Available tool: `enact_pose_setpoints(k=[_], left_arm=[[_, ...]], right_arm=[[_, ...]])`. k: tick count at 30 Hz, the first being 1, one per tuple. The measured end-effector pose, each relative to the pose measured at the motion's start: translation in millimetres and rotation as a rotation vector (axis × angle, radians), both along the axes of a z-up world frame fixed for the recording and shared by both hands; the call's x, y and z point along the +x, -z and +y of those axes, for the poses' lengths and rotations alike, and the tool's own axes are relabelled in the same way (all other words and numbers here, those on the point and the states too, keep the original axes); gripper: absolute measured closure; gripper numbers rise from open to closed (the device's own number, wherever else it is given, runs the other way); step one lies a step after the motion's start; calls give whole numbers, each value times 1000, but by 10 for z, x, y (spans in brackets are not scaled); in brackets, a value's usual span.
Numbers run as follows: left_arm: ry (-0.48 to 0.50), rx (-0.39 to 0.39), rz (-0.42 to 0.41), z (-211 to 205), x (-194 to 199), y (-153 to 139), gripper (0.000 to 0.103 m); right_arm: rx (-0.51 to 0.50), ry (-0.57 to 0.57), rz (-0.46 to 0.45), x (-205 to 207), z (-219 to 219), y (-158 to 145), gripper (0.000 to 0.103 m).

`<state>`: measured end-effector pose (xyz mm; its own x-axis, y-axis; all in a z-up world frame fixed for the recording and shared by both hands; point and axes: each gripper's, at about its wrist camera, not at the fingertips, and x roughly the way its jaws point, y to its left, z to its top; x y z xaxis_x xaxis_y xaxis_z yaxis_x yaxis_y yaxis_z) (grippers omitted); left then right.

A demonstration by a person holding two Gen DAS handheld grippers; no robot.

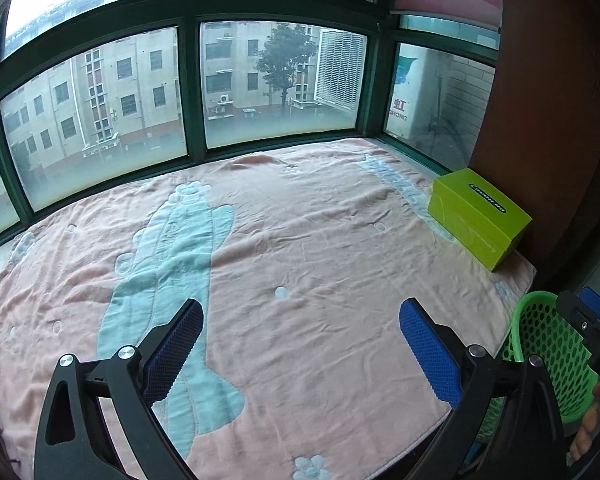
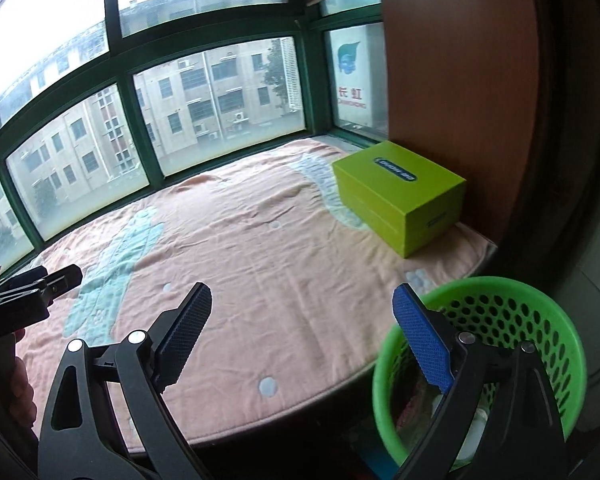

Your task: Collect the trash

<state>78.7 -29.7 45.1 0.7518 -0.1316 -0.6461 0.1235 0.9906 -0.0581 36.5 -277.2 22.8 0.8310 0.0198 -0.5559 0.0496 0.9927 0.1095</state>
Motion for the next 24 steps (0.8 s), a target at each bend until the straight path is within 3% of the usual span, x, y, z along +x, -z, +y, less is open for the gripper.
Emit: enact_pose_setpoints(k=[7,24], left_arm=[[-65,-17,-8,217,-45,6,8],[-109,-6,-16,352,-108,35,8]], right_arm=[[2,-30,7,64,165,36,10],[5,-42,5,98,230,60,9]])
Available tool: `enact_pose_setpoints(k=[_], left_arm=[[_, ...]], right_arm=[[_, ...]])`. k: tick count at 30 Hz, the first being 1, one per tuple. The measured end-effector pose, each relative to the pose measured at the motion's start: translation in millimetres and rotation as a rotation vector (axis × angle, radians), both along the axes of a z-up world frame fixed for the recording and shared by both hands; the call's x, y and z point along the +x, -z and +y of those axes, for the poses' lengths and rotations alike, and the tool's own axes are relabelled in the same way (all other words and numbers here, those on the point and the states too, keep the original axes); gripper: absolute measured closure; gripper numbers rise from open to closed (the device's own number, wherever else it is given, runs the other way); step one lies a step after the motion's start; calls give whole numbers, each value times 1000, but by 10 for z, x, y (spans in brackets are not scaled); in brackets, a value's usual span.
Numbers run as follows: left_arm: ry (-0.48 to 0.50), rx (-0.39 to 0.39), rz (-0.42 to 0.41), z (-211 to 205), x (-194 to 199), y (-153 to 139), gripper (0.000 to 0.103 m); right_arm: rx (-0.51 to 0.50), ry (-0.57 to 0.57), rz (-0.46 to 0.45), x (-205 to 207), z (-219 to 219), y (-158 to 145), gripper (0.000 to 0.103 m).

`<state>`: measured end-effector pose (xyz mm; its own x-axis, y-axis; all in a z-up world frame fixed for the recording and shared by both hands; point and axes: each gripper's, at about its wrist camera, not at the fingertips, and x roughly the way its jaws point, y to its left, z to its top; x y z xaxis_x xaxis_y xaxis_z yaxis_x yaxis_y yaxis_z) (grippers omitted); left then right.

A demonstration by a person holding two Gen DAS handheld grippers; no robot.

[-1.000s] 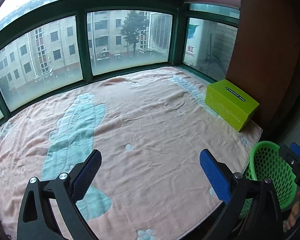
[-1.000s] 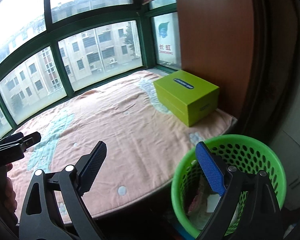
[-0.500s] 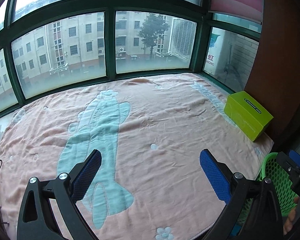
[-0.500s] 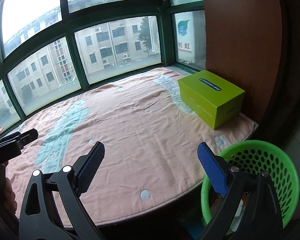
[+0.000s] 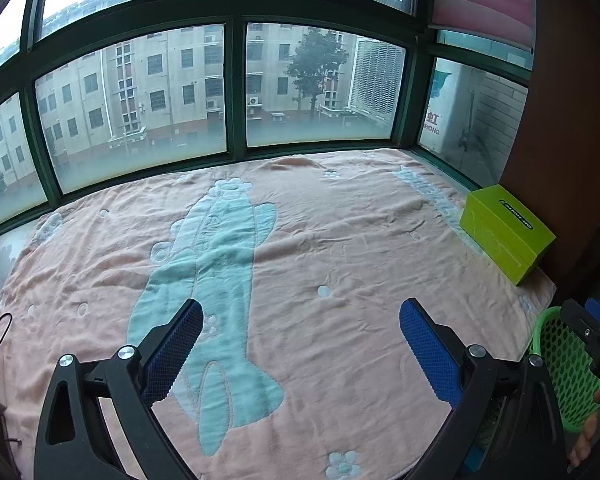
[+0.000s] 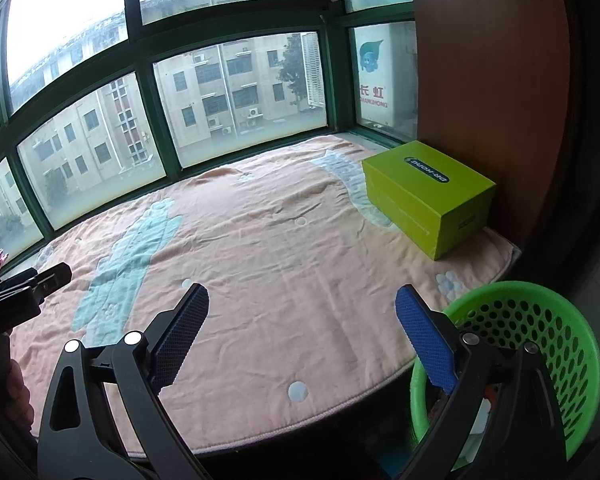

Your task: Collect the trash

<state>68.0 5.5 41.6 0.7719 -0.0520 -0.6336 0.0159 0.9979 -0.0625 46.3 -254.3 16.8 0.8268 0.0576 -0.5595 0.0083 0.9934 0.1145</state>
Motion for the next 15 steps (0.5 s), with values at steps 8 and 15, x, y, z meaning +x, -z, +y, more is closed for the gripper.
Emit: enact_pose_setpoints(k=[8,15], left_arm=[[-13,-4,2,17,-20,10,8],[-17,-8,10,23,-26,32,8]], right_arm=[[8,-12,3,1,25,16,9],[15,-11,8,1,24,32,9]])
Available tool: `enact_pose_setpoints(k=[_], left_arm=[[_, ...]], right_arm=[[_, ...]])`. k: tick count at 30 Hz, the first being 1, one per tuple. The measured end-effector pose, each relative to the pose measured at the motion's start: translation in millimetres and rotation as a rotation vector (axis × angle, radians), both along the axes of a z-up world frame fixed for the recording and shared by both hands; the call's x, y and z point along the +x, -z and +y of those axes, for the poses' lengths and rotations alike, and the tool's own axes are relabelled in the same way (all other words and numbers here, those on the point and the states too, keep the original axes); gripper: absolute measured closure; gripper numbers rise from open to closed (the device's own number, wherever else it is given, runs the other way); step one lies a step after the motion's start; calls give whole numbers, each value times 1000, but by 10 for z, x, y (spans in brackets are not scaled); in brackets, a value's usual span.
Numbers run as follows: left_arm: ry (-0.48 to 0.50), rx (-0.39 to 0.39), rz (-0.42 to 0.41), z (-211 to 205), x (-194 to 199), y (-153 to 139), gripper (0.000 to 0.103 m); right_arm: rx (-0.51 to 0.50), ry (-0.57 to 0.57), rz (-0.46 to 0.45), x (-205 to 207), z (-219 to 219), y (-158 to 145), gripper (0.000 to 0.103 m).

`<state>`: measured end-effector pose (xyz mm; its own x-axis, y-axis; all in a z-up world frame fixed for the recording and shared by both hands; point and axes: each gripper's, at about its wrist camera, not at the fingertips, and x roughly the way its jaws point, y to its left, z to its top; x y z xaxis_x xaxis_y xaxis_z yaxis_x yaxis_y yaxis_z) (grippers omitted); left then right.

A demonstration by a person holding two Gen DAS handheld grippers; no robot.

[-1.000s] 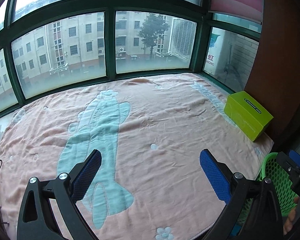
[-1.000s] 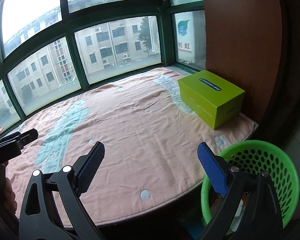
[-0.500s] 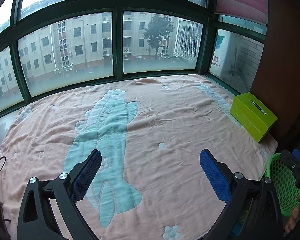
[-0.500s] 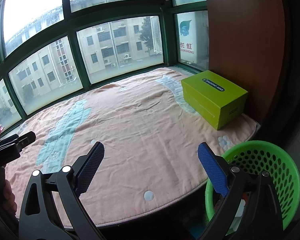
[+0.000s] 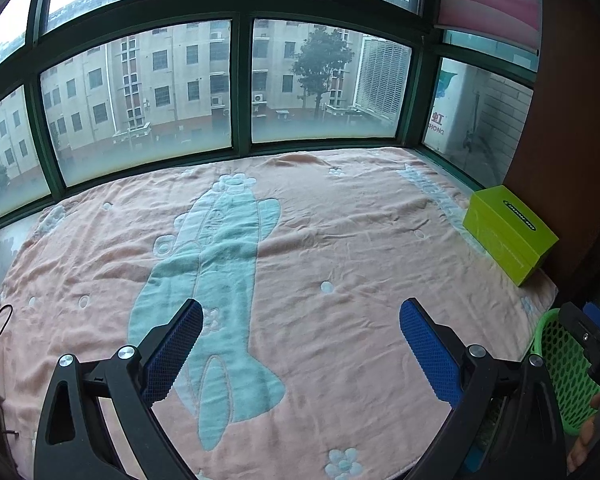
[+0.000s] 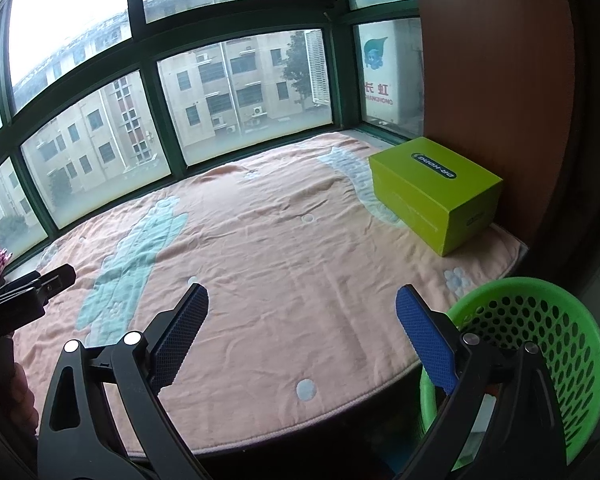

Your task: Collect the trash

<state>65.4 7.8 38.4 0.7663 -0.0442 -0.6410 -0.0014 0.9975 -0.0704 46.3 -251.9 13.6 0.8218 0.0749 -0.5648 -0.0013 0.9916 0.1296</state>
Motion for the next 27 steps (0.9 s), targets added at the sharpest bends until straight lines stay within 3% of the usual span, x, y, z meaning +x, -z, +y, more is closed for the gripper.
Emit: enact_pose_setpoints(k=[27], left_arm=[[-7,0,9,15,8,59,8]], right_arm=[[6,-4,10,-16,33,52,9]])
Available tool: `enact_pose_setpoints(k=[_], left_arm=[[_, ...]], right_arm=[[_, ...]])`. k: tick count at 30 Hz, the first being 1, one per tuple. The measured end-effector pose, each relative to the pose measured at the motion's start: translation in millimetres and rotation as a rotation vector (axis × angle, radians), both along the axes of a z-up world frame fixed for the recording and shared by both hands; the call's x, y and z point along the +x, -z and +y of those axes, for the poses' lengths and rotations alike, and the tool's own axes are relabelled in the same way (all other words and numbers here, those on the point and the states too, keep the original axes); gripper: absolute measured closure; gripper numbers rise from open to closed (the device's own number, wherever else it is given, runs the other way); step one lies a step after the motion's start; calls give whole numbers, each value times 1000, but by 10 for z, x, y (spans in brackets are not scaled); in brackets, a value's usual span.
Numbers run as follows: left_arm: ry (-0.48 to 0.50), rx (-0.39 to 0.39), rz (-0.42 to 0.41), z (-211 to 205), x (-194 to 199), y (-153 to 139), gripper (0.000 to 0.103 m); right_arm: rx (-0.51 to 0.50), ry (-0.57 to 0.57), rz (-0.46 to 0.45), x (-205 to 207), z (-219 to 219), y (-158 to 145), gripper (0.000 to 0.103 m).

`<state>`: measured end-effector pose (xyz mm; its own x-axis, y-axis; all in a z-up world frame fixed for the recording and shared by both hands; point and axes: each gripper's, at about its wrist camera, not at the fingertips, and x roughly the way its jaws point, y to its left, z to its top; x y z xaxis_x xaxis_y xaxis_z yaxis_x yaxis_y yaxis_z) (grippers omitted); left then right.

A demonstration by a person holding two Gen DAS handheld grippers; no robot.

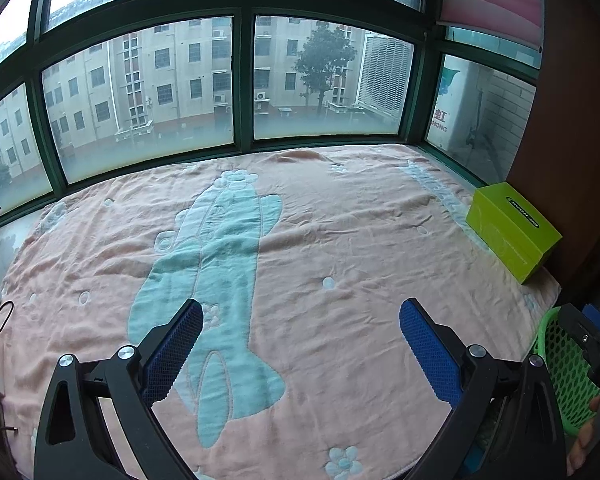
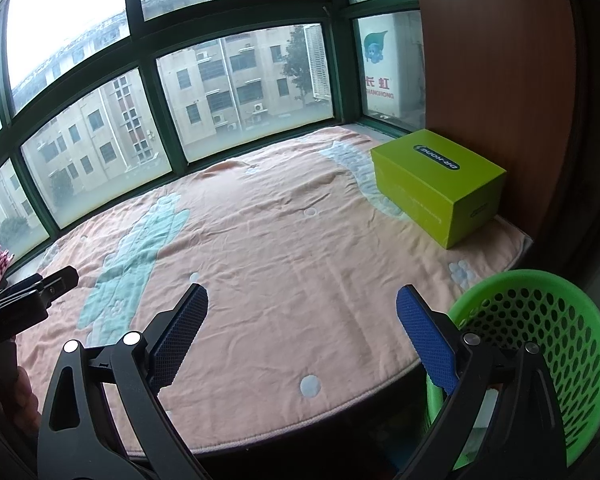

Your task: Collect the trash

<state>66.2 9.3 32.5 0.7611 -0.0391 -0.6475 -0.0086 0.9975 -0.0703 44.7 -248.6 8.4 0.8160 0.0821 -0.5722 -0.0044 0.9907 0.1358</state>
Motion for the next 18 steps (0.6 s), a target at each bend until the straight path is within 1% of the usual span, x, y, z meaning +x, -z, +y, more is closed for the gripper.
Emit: enact_pose_setpoints(k=[18], left_arm=[[-7,-3,3,47,2,47,8]], right_arm=[[4,0,3,-2,8,12,9]])
